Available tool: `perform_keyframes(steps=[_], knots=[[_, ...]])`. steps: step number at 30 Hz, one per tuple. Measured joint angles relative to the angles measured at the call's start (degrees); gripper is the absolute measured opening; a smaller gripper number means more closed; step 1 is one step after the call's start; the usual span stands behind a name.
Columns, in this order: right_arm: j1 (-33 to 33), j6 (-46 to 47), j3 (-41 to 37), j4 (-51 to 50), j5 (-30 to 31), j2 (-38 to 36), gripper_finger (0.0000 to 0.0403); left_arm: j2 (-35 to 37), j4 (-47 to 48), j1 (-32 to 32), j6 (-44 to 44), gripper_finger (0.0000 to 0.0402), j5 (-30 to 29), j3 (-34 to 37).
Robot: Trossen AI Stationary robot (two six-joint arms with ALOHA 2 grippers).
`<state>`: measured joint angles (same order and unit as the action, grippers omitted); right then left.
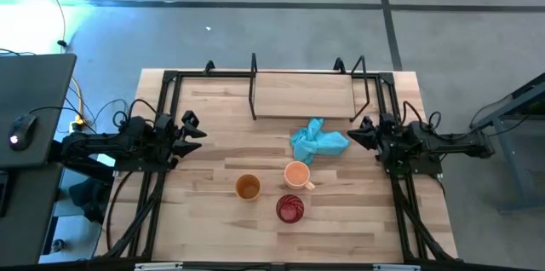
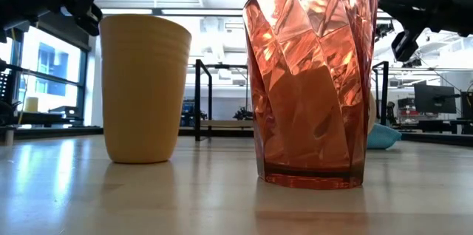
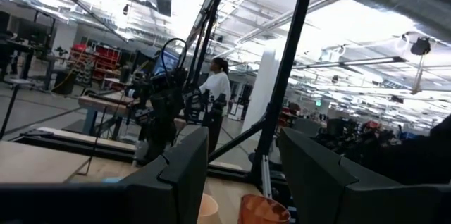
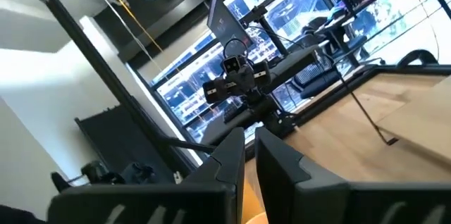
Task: Stack small to large cups/mugs on shelf
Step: Put the orange mug on the shelf
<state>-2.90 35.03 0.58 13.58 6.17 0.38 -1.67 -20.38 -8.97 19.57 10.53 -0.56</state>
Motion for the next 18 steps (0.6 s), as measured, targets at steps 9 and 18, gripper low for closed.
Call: perform_keyframes(steps=[9,18], knots=[[0.0,3.6,0.0,-1.3,1.3,0.0,0.0025,0.0,3.5,0.0,2.0,0.0166,2.0,0.0],[0.0,3.6,0.0,-2.1,1.3,0.0,0.0025,0.0,4.0,0.0,5.4,0.0166,1.2,0.0]])
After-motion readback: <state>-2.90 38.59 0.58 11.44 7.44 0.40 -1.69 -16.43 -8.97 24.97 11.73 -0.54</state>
